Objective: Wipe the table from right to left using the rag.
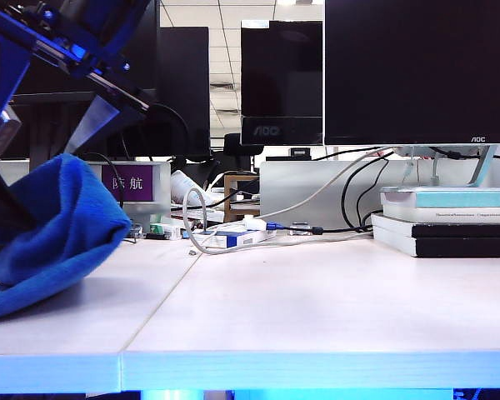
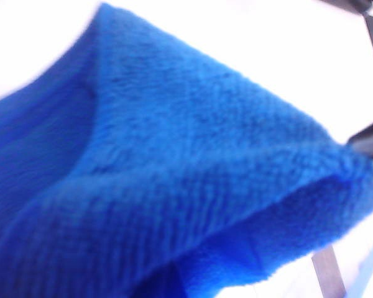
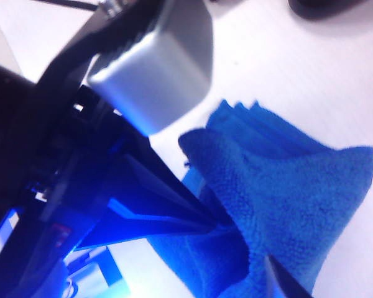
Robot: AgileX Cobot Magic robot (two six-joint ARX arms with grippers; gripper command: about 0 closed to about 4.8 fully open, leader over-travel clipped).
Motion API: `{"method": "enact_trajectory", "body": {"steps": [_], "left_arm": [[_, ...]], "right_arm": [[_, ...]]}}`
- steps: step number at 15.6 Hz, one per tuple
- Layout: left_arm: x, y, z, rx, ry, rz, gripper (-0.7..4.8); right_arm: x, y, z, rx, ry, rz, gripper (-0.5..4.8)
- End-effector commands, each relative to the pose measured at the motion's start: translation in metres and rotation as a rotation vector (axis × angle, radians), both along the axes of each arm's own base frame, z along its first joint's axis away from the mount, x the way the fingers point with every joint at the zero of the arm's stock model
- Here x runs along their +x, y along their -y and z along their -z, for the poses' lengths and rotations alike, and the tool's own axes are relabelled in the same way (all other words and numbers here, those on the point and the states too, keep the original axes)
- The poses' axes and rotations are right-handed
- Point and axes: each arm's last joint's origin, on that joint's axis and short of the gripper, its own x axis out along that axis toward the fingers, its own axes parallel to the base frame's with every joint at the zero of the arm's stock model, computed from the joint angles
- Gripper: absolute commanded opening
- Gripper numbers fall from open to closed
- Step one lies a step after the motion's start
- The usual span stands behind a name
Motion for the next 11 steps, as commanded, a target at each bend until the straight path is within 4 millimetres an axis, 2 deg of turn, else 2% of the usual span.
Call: {"method": "enact_trajectory", "body": {"steps": [1, 3, 7, 11], "left_arm": [[0.010, 0.002, 0.011, 0.016, 0.001, -0.002, -0.05], [0.014, 0.005, 0.026, 0.066, -0.042, -0.009, -0.05], [0.020, 0.025, 0.059, 0.131, -0.149, 0.046, -0.05], [0.019, 0.038, 0.066, 0.157, -0.163, 0.084, -0.05]], "right_arm": [[-0.008, -0.002, -0.005, 0.044, -0.065, -0.056, 4.09], [-0.009, -0.002, -0.005, 0.052, -0.075, -0.064, 4.09], [-0.008, -0.001, -0.008, 0.059, -0.071, -0.064, 4.09], [-0.004, 0.011, -0.024, 0.080, -0.034, -0.034, 4.09]]}}
